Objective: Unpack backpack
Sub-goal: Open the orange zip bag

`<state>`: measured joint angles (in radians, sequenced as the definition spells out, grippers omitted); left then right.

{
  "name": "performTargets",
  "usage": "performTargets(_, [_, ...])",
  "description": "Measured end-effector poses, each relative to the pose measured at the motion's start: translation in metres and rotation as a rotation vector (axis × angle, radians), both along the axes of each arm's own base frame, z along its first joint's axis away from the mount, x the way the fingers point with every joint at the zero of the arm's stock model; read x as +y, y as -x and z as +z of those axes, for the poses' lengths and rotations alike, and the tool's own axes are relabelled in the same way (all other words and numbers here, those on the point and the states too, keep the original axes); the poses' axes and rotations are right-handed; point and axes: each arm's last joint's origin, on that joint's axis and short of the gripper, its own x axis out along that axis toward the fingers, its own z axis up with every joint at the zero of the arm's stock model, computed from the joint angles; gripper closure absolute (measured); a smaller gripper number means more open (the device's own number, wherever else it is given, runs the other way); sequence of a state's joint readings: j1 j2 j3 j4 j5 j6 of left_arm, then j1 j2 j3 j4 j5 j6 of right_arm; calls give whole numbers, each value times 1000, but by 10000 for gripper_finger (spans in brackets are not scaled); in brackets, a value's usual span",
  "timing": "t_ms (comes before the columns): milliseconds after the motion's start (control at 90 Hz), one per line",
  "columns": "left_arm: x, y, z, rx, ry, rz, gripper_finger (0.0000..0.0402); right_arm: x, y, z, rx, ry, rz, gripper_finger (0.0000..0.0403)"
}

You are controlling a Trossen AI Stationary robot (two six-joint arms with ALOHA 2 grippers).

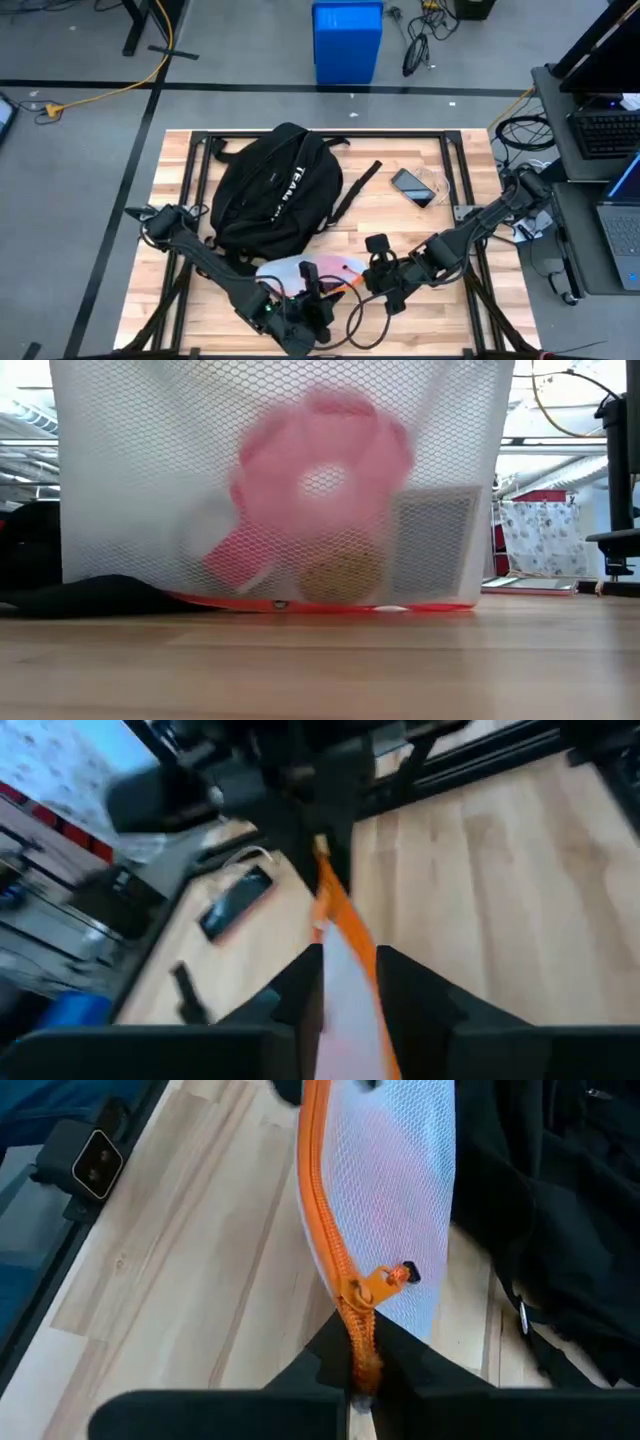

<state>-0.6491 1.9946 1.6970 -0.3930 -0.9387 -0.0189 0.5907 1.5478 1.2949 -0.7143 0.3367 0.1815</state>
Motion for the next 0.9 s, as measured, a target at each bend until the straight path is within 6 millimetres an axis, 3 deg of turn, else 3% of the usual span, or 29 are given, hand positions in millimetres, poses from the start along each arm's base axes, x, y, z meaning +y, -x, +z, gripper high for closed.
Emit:
performTargets(111, [5,-3,10,-3,-57,1,297,2,1,0,-1,2,9,403])
performTargets(233, [19,-11,8,21,-93,30,295,2,1,0,-2,7,14,403])
performTargets(533, [67,-35,-31,182,186,-65,294,2,1,0,-1,7,14,403])
performTargets(744, [76,-37,-44,181,214,-72,294,1,1,0,3,13,17,403])
performTargets(900, [77,-41,-43,137,233,-79,294,1,1,0,1,14,20,403])
